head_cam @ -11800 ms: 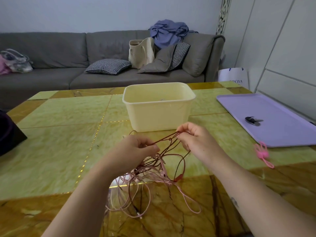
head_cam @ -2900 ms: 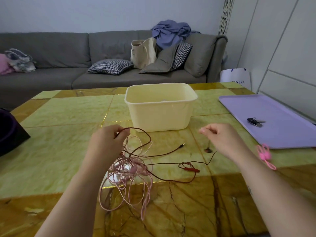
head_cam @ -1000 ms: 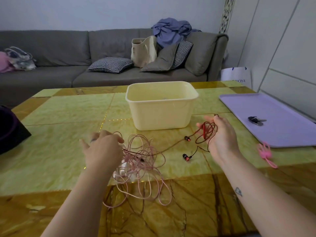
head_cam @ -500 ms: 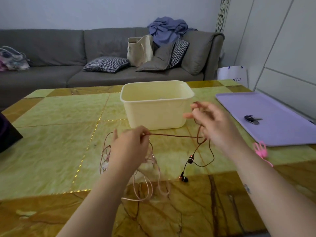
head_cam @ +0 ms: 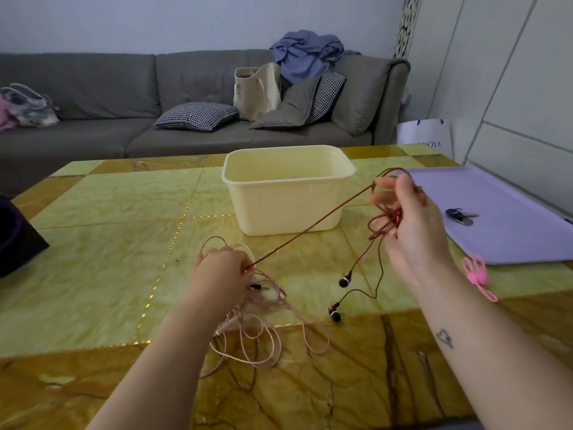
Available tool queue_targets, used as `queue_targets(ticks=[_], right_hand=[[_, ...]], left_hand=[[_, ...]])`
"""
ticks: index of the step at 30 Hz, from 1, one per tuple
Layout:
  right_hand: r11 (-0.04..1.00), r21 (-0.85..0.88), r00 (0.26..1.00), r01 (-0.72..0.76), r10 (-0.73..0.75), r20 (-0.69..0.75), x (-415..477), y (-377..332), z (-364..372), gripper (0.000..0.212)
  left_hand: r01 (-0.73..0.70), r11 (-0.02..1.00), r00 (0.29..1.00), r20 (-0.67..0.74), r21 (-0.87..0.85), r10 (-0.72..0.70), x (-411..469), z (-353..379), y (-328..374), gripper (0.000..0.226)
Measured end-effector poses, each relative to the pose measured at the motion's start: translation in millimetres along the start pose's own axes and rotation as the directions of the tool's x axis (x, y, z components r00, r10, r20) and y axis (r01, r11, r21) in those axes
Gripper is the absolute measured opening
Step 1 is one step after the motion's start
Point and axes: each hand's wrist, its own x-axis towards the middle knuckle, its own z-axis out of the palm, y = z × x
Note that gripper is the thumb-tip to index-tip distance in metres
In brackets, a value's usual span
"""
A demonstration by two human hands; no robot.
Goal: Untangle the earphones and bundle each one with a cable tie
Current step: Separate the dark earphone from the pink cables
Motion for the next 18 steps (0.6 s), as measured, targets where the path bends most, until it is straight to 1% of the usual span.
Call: queue_targets(ticks=[2, 5, 7, 8, 12, 15, 17, 18], right_hand=[[0.993, -0.066, 0.992, 0.101, -0.106, -0.069, 0, 1, 0, 0.030], [0.962, -0.195, 0.963, 0.188, -0.220, -0.155, -6, 1, 2, 0.034], [0.929, -0.284, 0.949, 0.236, -0.283, -0.137, -8, 1, 3, 0.033], [0.912, -0.334, 0.951, 0.240, -0.290, -0.107, -9, 2, 3, 0.031], [0.842, -0.507, 0.981, 0.185, -0.187, 0.047, -13, 7, 5, 0.030], [0.848, -0.501, 0.984, 0.173, -0.122, 0.133, -14, 7, 8, 0.030], [0.845, -0.501, 0.976, 0.188, -0.103, 0.193, -12, 5, 8, 0.029], [0.829, -0.525, 0.971, 0.193, -0.086, 0.222, -12, 4, 8, 0.030]], left_hand=[[0.036, 0.998, 0.999, 0.013, 0.060, -0.037, 1, 1, -2, 0.018], [0.098, 0.989, 0.995, 0.017, 0.114, -0.100, 4, 4, -8, 0.025], [0.142, 0.973, 0.987, 0.044, 0.181, -0.152, 4, 6, -11, 0.032], [0.157, 0.964, 0.984, 0.052, 0.212, -0.172, 2, 6, -11, 0.034], [0.191, 0.936, 0.979, 0.013, 0.295, -0.204, -3, 5, -7, 0.035], [0.233, 0.906, 0.971, -0.037, 0.354, -0.236, -7, -2, -5, 0.040], [0.245, 0.914, 0.969, -0.074, 0.323, -0.234, -9, -8, -2, 0.043], [0.231, 0.929, 0.972, -0.106, 0.290, -0.209, -9, -12, 0, 0.042]])
